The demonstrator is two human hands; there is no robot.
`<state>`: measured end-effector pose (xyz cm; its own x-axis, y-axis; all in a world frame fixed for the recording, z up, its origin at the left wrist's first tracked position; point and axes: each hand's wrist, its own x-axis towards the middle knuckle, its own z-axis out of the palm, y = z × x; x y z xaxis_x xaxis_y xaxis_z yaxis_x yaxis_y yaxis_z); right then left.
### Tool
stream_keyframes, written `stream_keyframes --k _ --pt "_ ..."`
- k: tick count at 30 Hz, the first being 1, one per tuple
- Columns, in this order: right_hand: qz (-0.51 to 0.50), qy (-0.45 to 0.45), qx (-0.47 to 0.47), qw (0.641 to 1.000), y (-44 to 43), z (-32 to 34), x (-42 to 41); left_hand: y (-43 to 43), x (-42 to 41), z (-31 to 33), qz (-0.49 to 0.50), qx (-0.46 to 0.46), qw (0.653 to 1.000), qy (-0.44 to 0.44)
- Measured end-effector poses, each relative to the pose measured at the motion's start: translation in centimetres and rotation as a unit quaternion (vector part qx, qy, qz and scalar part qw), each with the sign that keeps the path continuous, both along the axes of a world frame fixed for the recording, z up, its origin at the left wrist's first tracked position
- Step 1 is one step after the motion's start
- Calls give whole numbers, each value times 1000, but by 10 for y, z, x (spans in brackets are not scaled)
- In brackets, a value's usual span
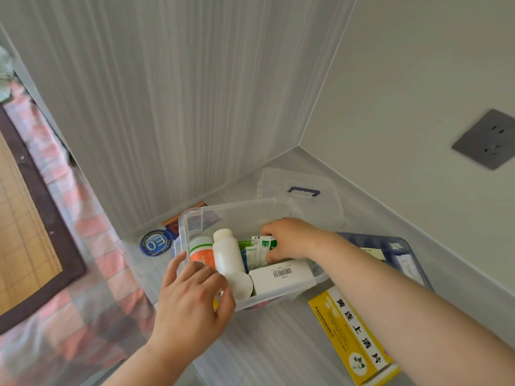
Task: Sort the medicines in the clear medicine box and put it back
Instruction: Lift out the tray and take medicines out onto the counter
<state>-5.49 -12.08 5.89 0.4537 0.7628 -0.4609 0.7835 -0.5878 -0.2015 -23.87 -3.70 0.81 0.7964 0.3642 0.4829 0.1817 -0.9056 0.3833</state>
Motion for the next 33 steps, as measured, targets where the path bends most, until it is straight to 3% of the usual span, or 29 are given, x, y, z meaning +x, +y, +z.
stream_keyframes --k 3,7,11,15,19,22,26,33 --pt "-19 -25 61 998 -7 10 -2 -1 0 1 -1 6 1000 2" --pt "-122 -13 183 975 -25 40 -5 -1 0 1 4 6 1000 -1" --pt "-211 92 286 930 -73 74 -6 -2 -1 3 3 0 1000 5" --pt "-227 188 212 932 -118 78 -25 -5 -4 8 -4 16 999 29" --pt "-227 252 55 939 -132 28 -58 -8 -7 9 -3 9 998 65" --pt "-252 260 11 932 -132 -15 -78 -11 -8 10 -1 11 997 71" --pt "-282 227 8 932 -126 -44 -86 -11 -6 10 9 14 998 68" --pt "-231 63 30 970 -123 -44 -85 -11 -8 10 9 19 998 61"
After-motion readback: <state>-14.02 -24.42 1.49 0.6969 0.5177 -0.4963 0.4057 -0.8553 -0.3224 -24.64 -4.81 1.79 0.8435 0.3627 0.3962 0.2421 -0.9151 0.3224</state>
